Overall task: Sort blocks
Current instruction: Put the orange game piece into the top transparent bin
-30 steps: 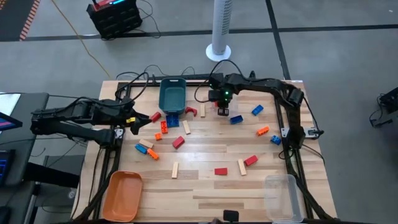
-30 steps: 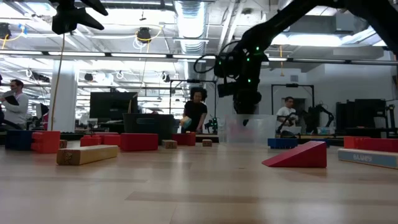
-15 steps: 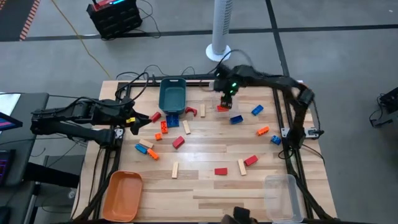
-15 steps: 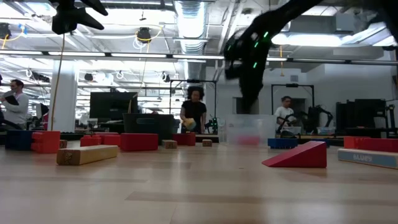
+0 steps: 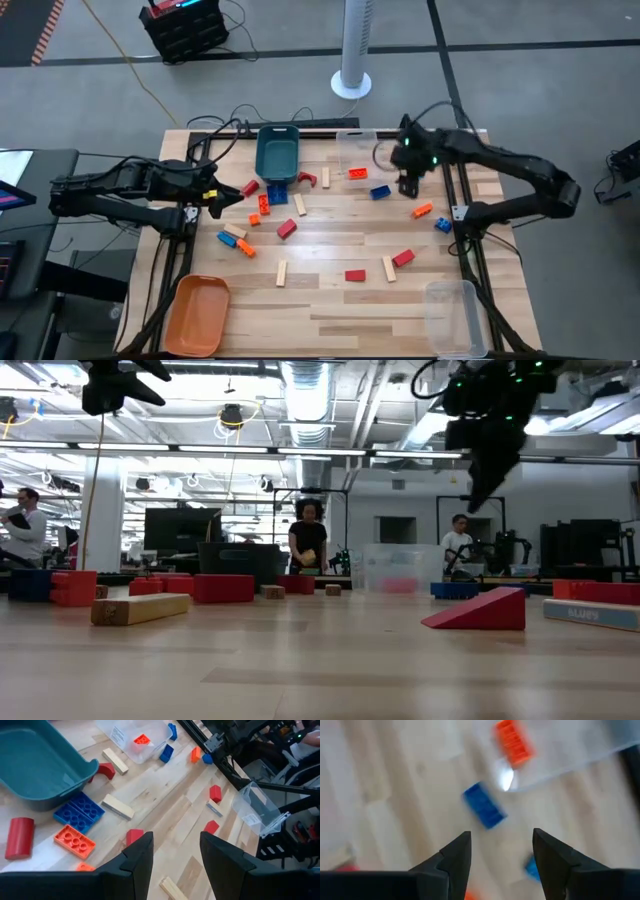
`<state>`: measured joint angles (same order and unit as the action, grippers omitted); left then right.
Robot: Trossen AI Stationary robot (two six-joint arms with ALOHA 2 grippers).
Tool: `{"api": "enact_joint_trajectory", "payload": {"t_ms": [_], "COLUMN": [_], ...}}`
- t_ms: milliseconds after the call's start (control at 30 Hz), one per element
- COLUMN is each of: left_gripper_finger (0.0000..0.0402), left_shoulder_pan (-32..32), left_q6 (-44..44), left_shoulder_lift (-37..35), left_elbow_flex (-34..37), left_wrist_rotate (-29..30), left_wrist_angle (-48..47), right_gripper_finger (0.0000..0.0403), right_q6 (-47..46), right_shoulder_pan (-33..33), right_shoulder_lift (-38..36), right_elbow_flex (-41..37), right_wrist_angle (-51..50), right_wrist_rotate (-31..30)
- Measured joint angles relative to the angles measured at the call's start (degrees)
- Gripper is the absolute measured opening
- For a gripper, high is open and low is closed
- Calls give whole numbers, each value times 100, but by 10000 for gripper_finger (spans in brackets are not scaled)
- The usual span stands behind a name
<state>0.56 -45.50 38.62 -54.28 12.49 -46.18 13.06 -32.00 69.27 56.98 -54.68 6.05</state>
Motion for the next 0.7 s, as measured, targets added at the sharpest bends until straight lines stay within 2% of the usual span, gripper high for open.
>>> {"api": "enact_joint_trajectory", "payload": {"t_ms": [133, 367, 600, 700], "left_gripper_finger": [158, 158, 158, 158], "left_shoulder_pan": [0, 0, 0, 0], "left_q6": [151, 64, -138, -85], "left_shoulder_lift": [54, 157, 255, 310], "left_elbow_flex": [0, 0, 0, 0], "left_wrist_rotate": [90, 104, -111, -135], "left_wrist_angle": [3, 6, 9, 13], "right_gripper_finger": [212, 260, 271, 271], "right_q6": [-62, 14, 481, 675], "right_shoulder_pan": [301, 370, 657, 895], "right_shoulder_lift": [-63, 492, 766, 750], "right_elbow_flex": [-462, -886, -939, -1038], "right_wrist_angle": [63, 426, -728, -882], "right_wrist_rotate": [-4, 2, -18, -329]}}
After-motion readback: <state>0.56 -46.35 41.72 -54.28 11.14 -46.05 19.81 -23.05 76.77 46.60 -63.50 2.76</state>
